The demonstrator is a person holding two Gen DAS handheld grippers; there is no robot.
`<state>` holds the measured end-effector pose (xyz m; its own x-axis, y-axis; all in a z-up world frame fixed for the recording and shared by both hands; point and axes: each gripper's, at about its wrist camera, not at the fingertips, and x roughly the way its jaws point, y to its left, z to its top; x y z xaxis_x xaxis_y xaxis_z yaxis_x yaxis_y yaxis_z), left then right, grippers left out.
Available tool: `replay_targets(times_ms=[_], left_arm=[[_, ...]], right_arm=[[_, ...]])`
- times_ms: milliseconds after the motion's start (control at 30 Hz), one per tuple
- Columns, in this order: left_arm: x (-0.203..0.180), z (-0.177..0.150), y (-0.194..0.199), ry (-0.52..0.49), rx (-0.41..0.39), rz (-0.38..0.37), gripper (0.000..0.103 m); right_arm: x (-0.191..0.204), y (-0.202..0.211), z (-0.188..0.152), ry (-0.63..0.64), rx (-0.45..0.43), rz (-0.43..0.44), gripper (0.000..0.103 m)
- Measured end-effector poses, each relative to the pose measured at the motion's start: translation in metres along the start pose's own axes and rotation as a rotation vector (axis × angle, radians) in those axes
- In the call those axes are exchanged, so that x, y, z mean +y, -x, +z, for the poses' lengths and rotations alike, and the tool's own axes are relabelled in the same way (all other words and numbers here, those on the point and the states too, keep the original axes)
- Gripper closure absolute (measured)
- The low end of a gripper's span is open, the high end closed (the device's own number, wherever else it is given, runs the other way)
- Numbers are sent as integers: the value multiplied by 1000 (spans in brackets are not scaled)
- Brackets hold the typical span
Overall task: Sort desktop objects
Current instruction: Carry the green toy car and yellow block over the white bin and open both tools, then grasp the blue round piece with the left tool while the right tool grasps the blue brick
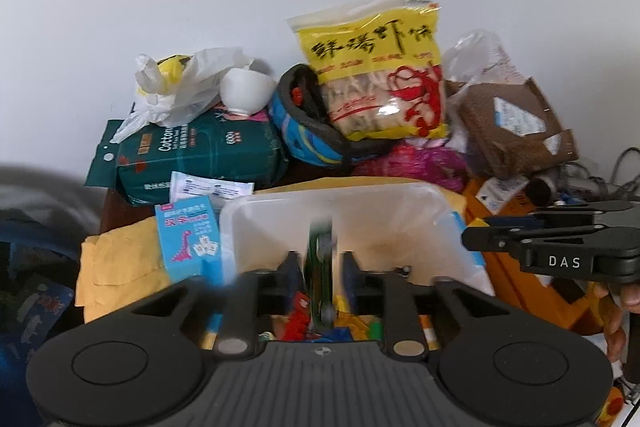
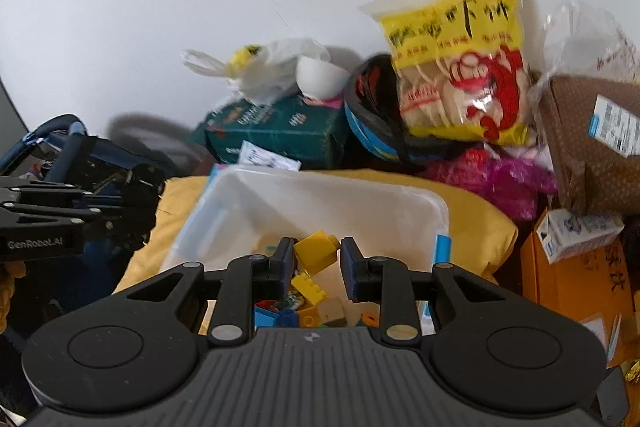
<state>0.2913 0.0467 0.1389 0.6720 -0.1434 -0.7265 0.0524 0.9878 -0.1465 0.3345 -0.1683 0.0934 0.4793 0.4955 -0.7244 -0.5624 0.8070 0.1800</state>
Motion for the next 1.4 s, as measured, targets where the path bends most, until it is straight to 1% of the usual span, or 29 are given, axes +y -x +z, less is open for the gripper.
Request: replay_targets(times_ms=[33, 67, 100, 200, 267, 333, 367, 433, 467, 533, 567, 600, 633, 700, 767, 833, 867, 900, 1033, 1167, 1267, 1400], left_arm=[[1, 1, -2, 0, -7, 17, 52], [3, 0, -3, 1, -16, 41, 46], [4, -2, -5, -1, -16, 59, 46], [12, -22, -3, 9, -12, 46, 46], [16, -45, 6, 1, -40, 39, 46], [20, -78, 17, -5, -77, 30, 46], [22, -96, 22, -1, -95, 36, 46], [27, -135, 27, 21, -107, 59, 46], [30, -158, 26, 46, -96, 70, 46], [34, -187, 21, 88, -56, 83, 46], [35, -204, 17, 105, -23, 87, 46], [36, -214, 14, 109, 3, 90, 46], [36, -222, 12, 109, 23, 94, 46], [34, -235, 11, 97, 42, 95, 46], [33, -240, 12, 78, 44, 88, 46], [32, -241, 11, 73, 48, 87, 46], [31, -241, 10, 74, 50, 86, 46], [30, -239, 8, 75, 50, 81, 46], [12, -239, 0, 36, 41, 49, 46], [-18, -233, -22, -40, 35, -1, 46], [-45, -226, -47, -98, 41, -44, 46], [-71, -221, -73, -165, 55, -42, 46]], right_arm=[[-2, -3, 2, -7, 2, -17, 70], [-3, -6, 3, -8, -4, -33, 57], [-4, -7, 3, -5, -13, -45, 49], [-5, -8, -4, 7, -17, -54, 48], [-3, -1, -17, 8, -35, -36, 48], [6, 9, -42, 26, -68, 1, 44], [12, 12, -61, 44, -76, 23, 44], [22, 10, -97, 79, -72, 29, 44], [26, 2, -119, 86, -49, 23, 44], [28, -22, -153, 67, 29, 12, 45], [28, -34, -168, 55, 67, 6, 47], [28, -46, -180, 45, 96, -1, 50], [28, -54, -188, 36, 112, -4, 50], [30, -64, -197, 11, 113, 2, 50], [30, -70, -198, -17, 109, 17, 51], [34, -79, -198, -4, 129, 16, 56], [34, -85, -197, -10, 150, 18, 67], [35, -86, -199, -21, 154, 24, 70], [36, -70, -201, -13, 95, 27, 70], [28, -40, -203, 0, 39, 15, 70], [12, -17, -213, -5, 28, -3, 70], [-4, -1, -226, -33, 23, -30, 70]])
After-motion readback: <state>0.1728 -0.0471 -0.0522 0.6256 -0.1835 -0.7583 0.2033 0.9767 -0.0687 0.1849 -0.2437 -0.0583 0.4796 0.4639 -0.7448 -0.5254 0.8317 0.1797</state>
